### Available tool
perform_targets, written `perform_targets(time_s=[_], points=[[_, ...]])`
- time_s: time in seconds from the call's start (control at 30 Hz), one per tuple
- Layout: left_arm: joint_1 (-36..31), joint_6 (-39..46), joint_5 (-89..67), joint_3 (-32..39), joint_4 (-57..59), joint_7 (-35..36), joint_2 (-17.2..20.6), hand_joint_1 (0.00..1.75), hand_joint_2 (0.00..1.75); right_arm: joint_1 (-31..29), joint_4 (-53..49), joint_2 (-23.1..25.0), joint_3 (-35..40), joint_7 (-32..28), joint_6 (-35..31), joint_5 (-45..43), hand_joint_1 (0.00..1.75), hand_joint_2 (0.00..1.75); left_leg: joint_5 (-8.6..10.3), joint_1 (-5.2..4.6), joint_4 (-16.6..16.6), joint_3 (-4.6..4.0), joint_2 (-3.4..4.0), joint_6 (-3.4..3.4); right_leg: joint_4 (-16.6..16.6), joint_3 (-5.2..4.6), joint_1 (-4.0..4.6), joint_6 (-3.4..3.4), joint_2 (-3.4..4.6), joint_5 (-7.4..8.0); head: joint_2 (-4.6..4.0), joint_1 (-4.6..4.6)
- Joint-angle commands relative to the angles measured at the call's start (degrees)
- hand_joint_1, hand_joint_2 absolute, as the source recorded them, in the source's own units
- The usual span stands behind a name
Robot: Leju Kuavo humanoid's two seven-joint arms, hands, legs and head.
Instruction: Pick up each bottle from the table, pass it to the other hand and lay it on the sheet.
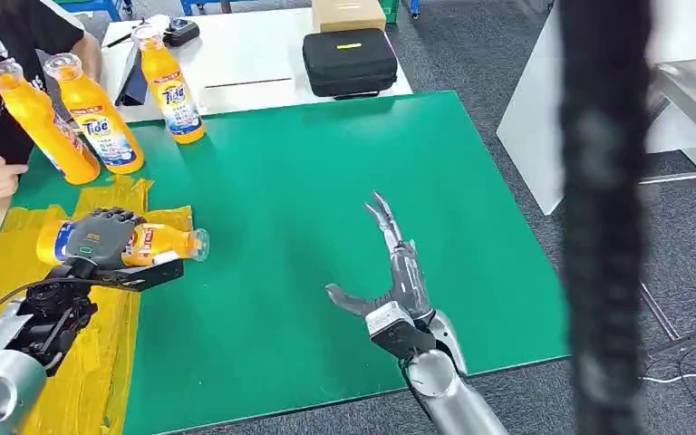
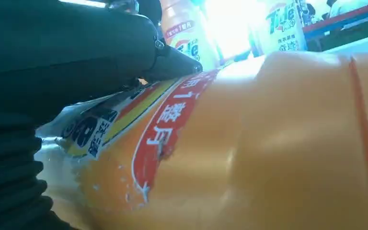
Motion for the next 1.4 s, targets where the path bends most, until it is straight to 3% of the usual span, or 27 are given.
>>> perform_targets(time_s=[0.03,0.13,0.17,0.3,0.4,0.7,0.83,0.93,1.13,1.17,1.4], points=[[-3.65,-7.97,1.54,-1.62,6.08,-1.83,-1.2,0.0,1.75,-1.22,2.4,-0.18,0.67,1.18,-0.57,0.47,0.0,1.75,-0.07,0.02,0.01,0.13,0.01,-0.1,-0.01,0.14,0.02,0.0,-0.05,-0.07,0.0,-0.02],[-5.36,-13.4,0.82,-3.02,7.4,-0.75,-1.67,0.0,1.75,-0.67,1.71,-0.21,0.14,1.39,-0.85,0.66,0.0,1.75,-0.24,0.1,0.13,0.36,-0.11,-0.23,0.07,0.43,0.11,-0.01,-0.25,-0.27,0.0,-0.02],[-5.89,-14.79,0.77,-3.22,7.95,-0.11,-1.84,0.0,1.75,-0.56,1.49,-0.15,0.03,1.66,-0.9,0.96,0.0,1.75,-0.03,0.02,0.01,0.07,-0.1,-0.09,-0.01,0.1,0.03,0.0,-0.15,-0.06,0.0,0.0],[-6.1,-16.09,0.79,-3.42,8.58,1.8,-2.22,0.0,1.75,-0.49,1.1,0.06,-0.08,2.37,-0.66,1.64,0.0,1.75,-0.27,0.11,0.17,0.4,-0.14,-0.26,0.11,0.45,0.12,-0.01,-0.29,-0.31,0.0,0.02],[-6.16,-18.73,0.38,-3.83,9.15,3.86,-1.82,0.0,1.75,-0.98,1.57,0.41,-0.1,2.69,0.19,1.92,0.0,1.75,-0.08,0.03,0.03,0.14,-0.05,-0.12,0.0,0.15,0.04,0.0,-0.12,-0.1,0.0,0.0],[-4.47,-17.77,2.01,-2.79,7.92,2.84,-1.22,0.0,1.75,-1.68,2.77,0.47,-0.5,2.69,0.64,1.96,0.0,1.75,-0.2,0.07,0.08,0.32,0.05,-0.19,0.04,0.32,0.07,0.0,-0.07,-0.18,0.0,0.0],[-3.09,-11.4,10.68,3.54,3.95,-3.88,-2.93,0.0,1.75,-0.97,2.43,0.23,-0.66,2.72,0.69,1.99,0.0,1.75,-0.15,0.06,0.03,0.27,0.0,-0.16,0.0,0.29,0.06,0.0,-0.1,-0.14,0.0,0.0],[-2.09,-14.21,18.76,6.49,-2.66,-10.92,-2.38,0.0,1.75,-1.3,2.98,-0.06,-0.41,2.72,0.78,1.94,0.0,1.75,-0.1,0.07,0.05,0.16,-0.08,-0.14,-0.01,0.2,0.07,0.0,-0.16,-0.12,0.0,0.02],[-1.02,-16.08,21.39,6.14,-5.97,-11.63,-1.68,0.0,1.75,-1.41,3.07,-0.08,-0.41,2.64,0.82,1.93,0.0,1.75,-0.23,0.06,0.06,0.37,0.05,-0.21,0.03,0.38,0.07,0.0,-0.06,-0.21,0.0,-0.02],[-0.65,-16.67,24.9,7.25,-8.01,-14.99,-1.7,0.0,1.75,-1.4,3.07,-0.09,-0.47,2.63,0.82,1.93,0.0,1.75,-0.16,0.05,0.03,0.28,0.04,-0.18,0.0,0.29,0.06,-0.01,-0.04,-0.14,0.0,0.0],[5.85,-28.69,41.25,8.56,-31.53,-21.44,0.28,0.0,1.75,0.15,1.6,0.6,-2.47,2.44,0.94,2.32,0.0,1.75,-0.27,0.1,0.13,0.32,0.04,-0.23,0.08,0.34,0.09,-0.01,-0.08,-0.24,0.0,-0.02]])
